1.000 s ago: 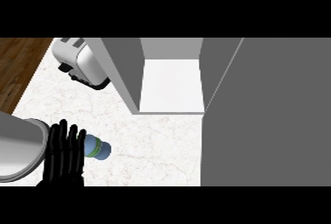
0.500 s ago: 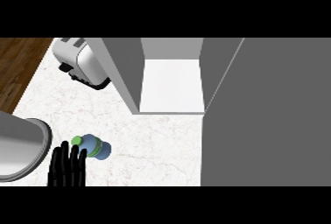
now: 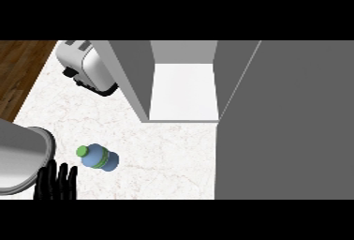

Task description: Pick up the bottled water, place it into the cabinet and close the cabinet

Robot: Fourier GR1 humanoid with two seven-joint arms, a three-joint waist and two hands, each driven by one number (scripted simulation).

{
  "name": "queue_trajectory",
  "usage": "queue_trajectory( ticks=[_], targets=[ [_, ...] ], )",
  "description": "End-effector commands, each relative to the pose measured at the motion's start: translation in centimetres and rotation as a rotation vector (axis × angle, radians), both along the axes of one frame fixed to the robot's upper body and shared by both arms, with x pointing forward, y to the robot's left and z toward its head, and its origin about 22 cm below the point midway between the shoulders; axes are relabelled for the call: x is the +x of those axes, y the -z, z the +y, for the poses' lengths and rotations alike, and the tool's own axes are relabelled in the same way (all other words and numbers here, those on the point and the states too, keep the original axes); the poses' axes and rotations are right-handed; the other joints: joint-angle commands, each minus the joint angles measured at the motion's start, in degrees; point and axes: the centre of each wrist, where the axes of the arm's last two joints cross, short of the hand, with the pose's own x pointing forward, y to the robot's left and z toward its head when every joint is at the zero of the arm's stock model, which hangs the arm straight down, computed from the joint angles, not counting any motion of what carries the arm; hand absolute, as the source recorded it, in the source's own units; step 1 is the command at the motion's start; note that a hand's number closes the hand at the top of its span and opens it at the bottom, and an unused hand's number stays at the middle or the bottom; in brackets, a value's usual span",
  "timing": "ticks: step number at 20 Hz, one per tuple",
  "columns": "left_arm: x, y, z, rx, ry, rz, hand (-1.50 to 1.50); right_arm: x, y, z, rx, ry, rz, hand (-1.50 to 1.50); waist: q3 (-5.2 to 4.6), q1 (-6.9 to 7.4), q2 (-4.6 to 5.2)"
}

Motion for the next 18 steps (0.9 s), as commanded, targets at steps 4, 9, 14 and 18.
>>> queue_trajectory(
  ticks=[4,9,14,18],
  targets=[
    [0.2,2.9,2.4,0.019,-0.046,0.012,-1.50,-0.7,0.1,0.3,-0.007,0.010,0.000,-1.50,-0.01,0.02,0.02],
    [0.9,3.5,4.5,0.038,-0.040,0.024,-1.50,-0.3,1.3,-1.0,-0.009,-0.005,-0.019,-1.50,0.03,-0.04,0.05],
    [2.2,6.4,6.1,0.069,-0.062,0.081,-1.50,0.3,1.3,-0.6,-0.031,-0.025,0.004,-1.50,0.02,-0.13,0.11],
    [2.4,6.8,8.8,0.068,-0.075,0.081,-1.50,-1.8,1.7,1.8,-0.019,-0.038,-0.014,-1.50,0.01,-0.32,0.01]
  ],
)
